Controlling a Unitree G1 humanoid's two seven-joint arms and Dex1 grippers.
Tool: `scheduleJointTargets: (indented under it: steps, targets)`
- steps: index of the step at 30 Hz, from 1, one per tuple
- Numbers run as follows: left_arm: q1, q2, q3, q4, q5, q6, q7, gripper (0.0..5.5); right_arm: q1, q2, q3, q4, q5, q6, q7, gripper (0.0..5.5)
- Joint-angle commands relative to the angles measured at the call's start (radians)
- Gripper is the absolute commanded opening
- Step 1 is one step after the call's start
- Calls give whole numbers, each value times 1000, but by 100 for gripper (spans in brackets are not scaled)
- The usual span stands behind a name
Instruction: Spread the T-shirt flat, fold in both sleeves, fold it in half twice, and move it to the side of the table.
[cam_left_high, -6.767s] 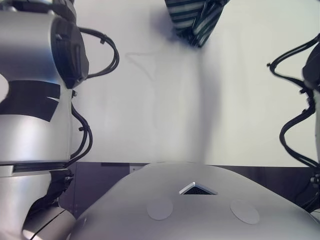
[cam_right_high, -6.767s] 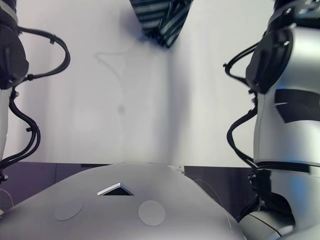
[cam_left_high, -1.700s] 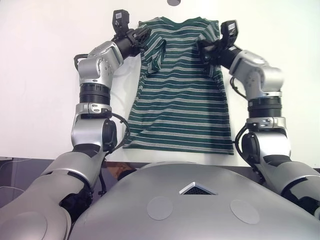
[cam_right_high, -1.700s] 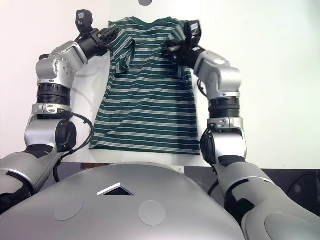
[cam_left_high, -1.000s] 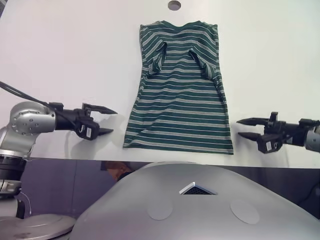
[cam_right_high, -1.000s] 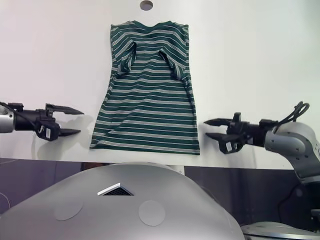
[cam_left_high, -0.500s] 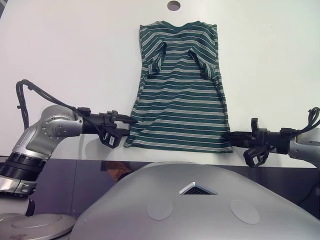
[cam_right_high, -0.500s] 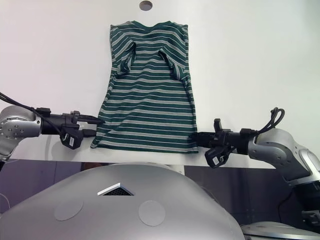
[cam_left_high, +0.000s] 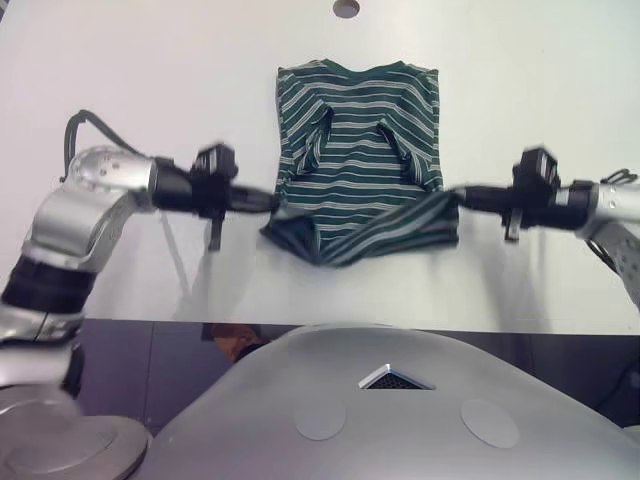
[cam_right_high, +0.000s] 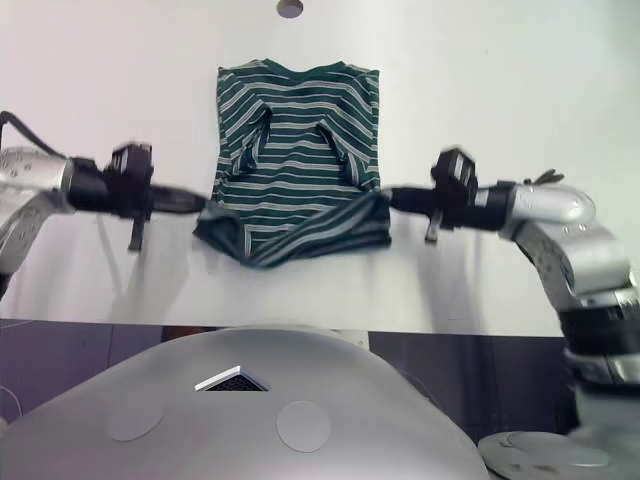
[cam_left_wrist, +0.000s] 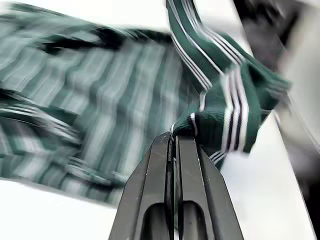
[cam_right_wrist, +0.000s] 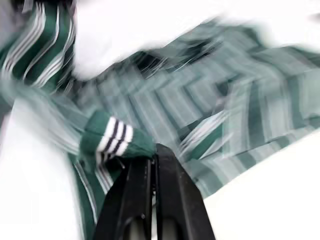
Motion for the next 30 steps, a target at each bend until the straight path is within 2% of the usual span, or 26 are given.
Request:
scheduleJointTargets:
  steps: [1, 6, 11, 13, 17, 19, 22, 25, 28, 30]
  targets:
    - [-233, -203, 81, 342, 9, 104, 175, 5, -321, 181, -29, 373, -8, 155, -98, 0]
    - [-455, -387, 125, 774, 138, -9, 317, 5, -594, 314, -106, 778, -104, 61, -190, 0]
    - [-565, -462, 213, 1061, 223, -139, 448, 5, -706, 375, -148, 1023, -213, -60, -239, 0]
    - [-573, -469, 228, 1128, 268, -195, 505, 26, -719, 410, -127, 1081, -279, -99, -260, 0]
    - [-562, -492, 248, 1174, 331, -277, 551, 86, -723, 472, -139, 1136, -348, -152, -302, 76]
    - [-558, -501, 263, 1177, 352, -327, 581, 91, -729, 474, -171, 1155, -365, -218, -367, 82]
    - [-531, -510, 301, 1087, 341, -423, 556, 91, -752, 452, -259, 1185, -359, -319, -487, 82]
    - [-401, -522, 242, 729, 315, -453, 400, 38, -782, 438, -333, 1196, -333, -365, -521, 87]
    - [-249, -482, 29, 410, 376, -337, 234, 0, -775, 505, -253, 1179, -406, -344, -397, 28]
    - [-187, -440, -77, 278, 419, -258, 171, 0, -758, 550, -167, 1179, -486, -360, -341, 3]
